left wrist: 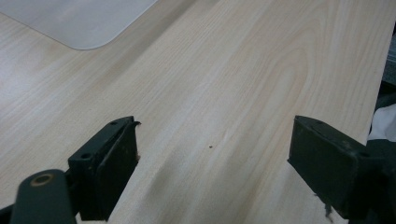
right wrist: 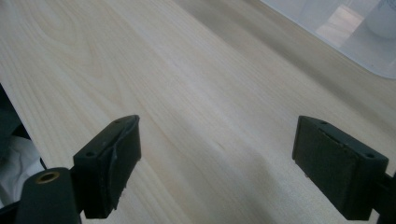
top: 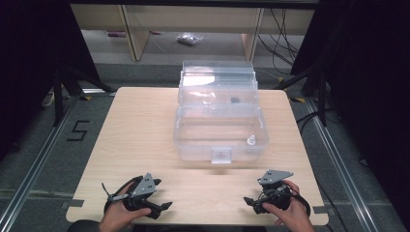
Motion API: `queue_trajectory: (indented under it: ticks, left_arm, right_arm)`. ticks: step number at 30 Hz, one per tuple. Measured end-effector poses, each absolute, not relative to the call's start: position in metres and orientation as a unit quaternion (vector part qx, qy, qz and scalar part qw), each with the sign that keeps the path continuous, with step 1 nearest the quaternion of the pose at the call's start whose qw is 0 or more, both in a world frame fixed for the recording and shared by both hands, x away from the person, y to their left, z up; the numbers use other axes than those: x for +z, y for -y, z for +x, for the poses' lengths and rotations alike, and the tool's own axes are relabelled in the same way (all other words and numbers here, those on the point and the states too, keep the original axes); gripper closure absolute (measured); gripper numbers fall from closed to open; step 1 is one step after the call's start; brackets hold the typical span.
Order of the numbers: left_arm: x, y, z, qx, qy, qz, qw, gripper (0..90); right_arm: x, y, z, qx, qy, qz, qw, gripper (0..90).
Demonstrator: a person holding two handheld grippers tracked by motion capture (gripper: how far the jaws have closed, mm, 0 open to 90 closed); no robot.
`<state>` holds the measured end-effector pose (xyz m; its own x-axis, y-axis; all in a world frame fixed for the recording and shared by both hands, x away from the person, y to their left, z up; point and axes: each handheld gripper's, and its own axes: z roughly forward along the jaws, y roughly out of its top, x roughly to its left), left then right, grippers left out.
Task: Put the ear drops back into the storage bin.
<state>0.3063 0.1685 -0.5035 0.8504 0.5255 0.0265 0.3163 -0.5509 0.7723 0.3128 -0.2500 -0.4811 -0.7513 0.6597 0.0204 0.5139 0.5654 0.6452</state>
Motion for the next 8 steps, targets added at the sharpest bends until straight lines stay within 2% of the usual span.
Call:
queue_trajectory:
  ticks: [8]
  left_arm:
    - [-0.5036, -0.1685, 0.3063, 0.129, -0.241, 0.871, 0.408, 15.0]
  right_arm:
    - [-0.4831, 0.2496, 0.3154, 0.327, -0.881, 0.324, 0.109, 16.3]
